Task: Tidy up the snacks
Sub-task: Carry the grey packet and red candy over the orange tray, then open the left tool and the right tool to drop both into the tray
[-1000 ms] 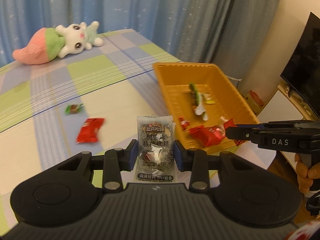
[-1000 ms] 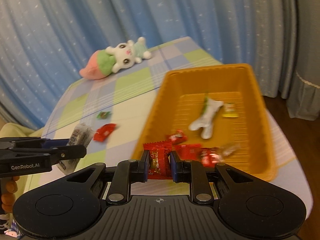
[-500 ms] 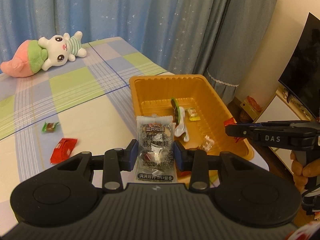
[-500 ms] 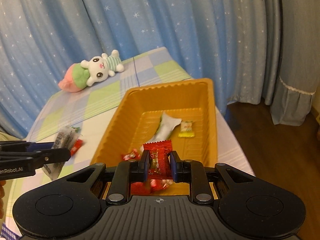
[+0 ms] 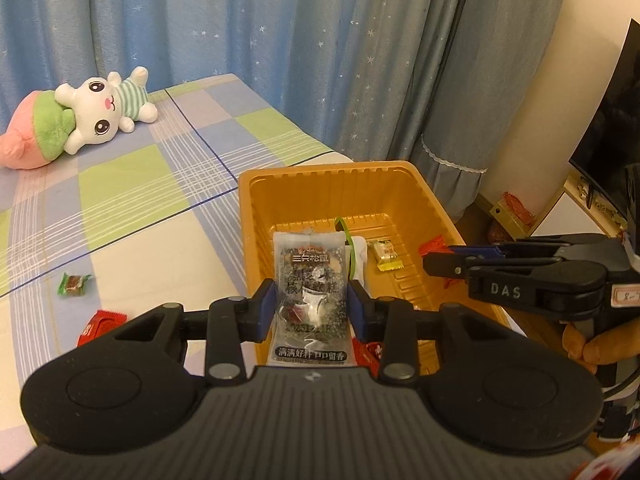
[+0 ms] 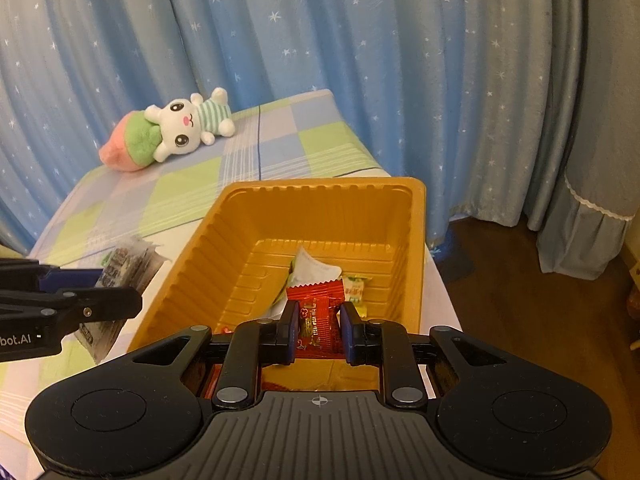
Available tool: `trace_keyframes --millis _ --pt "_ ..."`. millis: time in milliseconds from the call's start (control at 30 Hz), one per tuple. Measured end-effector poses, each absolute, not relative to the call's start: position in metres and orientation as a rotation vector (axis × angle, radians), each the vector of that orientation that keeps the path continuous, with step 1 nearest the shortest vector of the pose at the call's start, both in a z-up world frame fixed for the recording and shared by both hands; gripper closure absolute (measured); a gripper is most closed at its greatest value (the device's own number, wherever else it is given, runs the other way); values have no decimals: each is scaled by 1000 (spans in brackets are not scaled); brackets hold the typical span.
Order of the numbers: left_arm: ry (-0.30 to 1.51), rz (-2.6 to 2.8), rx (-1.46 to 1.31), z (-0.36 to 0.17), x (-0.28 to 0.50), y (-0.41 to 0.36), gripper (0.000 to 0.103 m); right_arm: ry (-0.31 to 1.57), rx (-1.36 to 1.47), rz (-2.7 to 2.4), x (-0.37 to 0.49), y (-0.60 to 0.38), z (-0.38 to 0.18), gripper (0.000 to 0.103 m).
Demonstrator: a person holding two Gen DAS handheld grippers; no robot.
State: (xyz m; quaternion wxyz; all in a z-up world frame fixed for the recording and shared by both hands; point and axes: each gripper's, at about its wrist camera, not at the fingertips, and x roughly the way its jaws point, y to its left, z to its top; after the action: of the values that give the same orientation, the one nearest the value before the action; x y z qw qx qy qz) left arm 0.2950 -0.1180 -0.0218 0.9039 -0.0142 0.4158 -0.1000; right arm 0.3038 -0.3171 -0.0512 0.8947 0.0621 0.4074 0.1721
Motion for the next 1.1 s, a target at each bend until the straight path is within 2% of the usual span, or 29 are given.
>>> trace_keyframes --millis 633,700,733,800,1100 --pt "889 -201 -11 -35 341 -141 68 890 77 370 338 -313 -73 80" --pt "893 -200 -8 -37 345 -143 68 896 78 368 341 -313 -74 74" --pt "896 -199 -7 -38 347 -143 68 892 81 365 342 -313 -74 64" --pt "902 -197 -4 -40 351 -145 68 874 98 363 342 -316 -73 51" --pt "908 -185 21 -48 372 -148 68 850 152 353 354 -324 -67 49"
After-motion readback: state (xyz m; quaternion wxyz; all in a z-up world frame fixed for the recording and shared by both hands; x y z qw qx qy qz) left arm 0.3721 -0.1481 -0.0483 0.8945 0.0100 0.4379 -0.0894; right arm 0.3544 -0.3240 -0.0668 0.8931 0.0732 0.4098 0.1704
